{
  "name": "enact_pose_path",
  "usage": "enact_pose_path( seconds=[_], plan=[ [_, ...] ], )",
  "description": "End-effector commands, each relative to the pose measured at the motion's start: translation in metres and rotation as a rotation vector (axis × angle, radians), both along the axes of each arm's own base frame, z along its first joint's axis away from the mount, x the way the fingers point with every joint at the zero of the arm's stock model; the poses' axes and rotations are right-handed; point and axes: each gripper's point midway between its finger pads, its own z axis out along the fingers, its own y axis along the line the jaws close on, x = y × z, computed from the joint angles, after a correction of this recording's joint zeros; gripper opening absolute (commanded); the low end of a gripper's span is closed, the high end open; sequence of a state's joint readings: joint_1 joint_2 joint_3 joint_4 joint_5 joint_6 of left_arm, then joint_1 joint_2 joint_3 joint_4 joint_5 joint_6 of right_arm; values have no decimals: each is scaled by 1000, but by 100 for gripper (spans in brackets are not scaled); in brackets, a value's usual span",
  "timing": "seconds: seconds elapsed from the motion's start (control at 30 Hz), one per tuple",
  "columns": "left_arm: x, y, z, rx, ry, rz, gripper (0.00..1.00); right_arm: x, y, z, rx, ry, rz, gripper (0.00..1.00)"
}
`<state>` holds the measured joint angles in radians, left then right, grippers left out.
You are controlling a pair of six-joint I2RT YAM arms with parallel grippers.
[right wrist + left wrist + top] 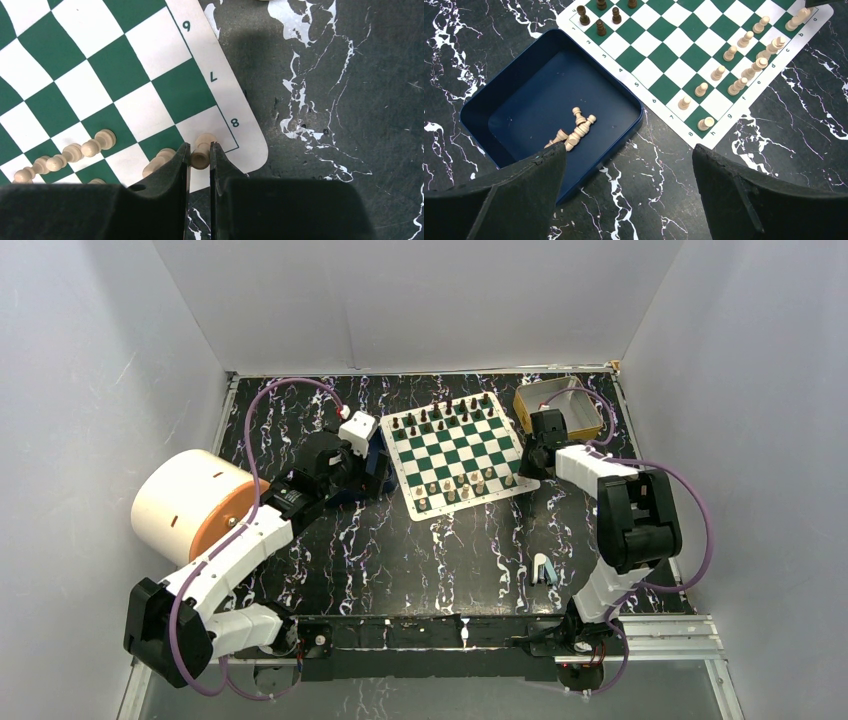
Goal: Set up the chess pieces on the board
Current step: Place the chess piece on the chessboard.
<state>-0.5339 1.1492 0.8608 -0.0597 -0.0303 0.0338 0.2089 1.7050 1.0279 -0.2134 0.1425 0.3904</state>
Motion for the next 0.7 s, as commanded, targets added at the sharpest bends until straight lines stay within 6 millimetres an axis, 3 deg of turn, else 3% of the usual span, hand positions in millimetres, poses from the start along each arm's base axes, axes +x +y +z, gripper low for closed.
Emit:
enact_pose_path(
  seconds=[0.0,0.33,0.67],
  plan=[
    [1,2,15,-15,-47,3,93,14,4,9,22,-22,-8,16],
    [2,3,15,-7,-51,8,93,17,3,12,17,-14,-13,30],
    [2,4,12,1,-46,10,93,23,2,37,12,-32,-25,44]
  ],
)
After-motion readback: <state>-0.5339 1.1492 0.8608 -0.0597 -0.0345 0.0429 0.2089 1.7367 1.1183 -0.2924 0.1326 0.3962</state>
